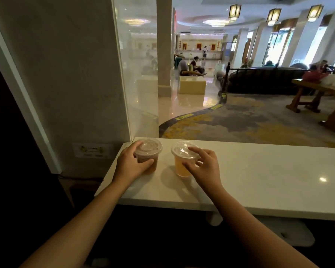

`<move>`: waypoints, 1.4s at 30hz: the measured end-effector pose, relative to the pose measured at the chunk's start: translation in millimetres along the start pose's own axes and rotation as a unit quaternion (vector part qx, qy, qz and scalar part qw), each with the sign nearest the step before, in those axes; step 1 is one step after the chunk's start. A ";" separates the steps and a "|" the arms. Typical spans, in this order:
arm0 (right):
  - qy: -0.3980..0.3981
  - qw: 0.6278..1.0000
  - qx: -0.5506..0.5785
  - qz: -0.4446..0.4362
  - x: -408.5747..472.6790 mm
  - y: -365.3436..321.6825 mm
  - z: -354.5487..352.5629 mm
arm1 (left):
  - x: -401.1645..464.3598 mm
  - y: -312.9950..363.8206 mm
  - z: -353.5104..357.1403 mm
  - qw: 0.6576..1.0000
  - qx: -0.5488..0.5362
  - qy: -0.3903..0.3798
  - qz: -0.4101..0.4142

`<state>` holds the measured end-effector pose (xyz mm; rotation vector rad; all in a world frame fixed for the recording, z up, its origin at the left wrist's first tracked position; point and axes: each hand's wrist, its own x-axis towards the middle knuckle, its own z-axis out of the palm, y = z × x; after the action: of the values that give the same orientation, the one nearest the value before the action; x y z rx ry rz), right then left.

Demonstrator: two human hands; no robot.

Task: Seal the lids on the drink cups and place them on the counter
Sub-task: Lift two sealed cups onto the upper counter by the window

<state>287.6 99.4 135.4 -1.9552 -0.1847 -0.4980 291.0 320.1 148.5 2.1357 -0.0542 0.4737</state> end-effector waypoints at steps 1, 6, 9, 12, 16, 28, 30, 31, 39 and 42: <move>-0.006 1.000 0.000 0.003 1.0 3.6 2.1 | 1.7 -5.1 0.8 1.000 0.000 -0.003 -0.002; -0.019 1.000 0.001 -0.007 6.6 13.0 9.3 | 5.7 -17.8 4.6 1.000 -0.013 -0.002 -0.002; -0.024 0.999 -0.011 -0.024 7.3 13.6 13.8 | 7.0 -17.2 5.3 1.000 -0.012 -0.017 0.003; -0.018 0.999 -0.024 -0.024 8.3 12.9 18.9 | 8.2 -17.4 4.2 1.000 -0.005 -0.024 0.011; -0.029 0.999 -0.043 -0.016 10.2 13.7 19.3 | 9.0 -18.3 2.7 1.000 0.002 -0.028 0.009; -0.077 0.982 -0.175 -0.003 -4.0 1.9 -0.5 | -1.6 -5.6 -15.4 0.991 0.112 -0.068 -0.021; -0.060 0.969 -0.236 -0.033 -16.6 -3.9 -14.3 | -18.3 1.9 -21.9 0.990 0.137 -0.011 0.017; -0.049 0.959 -0.272 -0.062 -24.4 -5.9 -21.2 | -29.4 7.4 -23.2 0.988 0.146 0.013 0.056; -0.029 0.915 -0.380 -0.130 -127.2 -1.0 -92.9 | -153.5 53.7 34.2 0.933 0.144 -0.169 0.284; -0.017 0.916 -0.394 -0.074 -179.0 18.7 -120.4 | -198.1 53.4 66.0 0.908 0.133 -0.254 0.304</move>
<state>101.6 0.0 86.5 -2.7554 -0.1679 -0.7103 117.0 208.7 87.2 2.4408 -1.0273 0.2649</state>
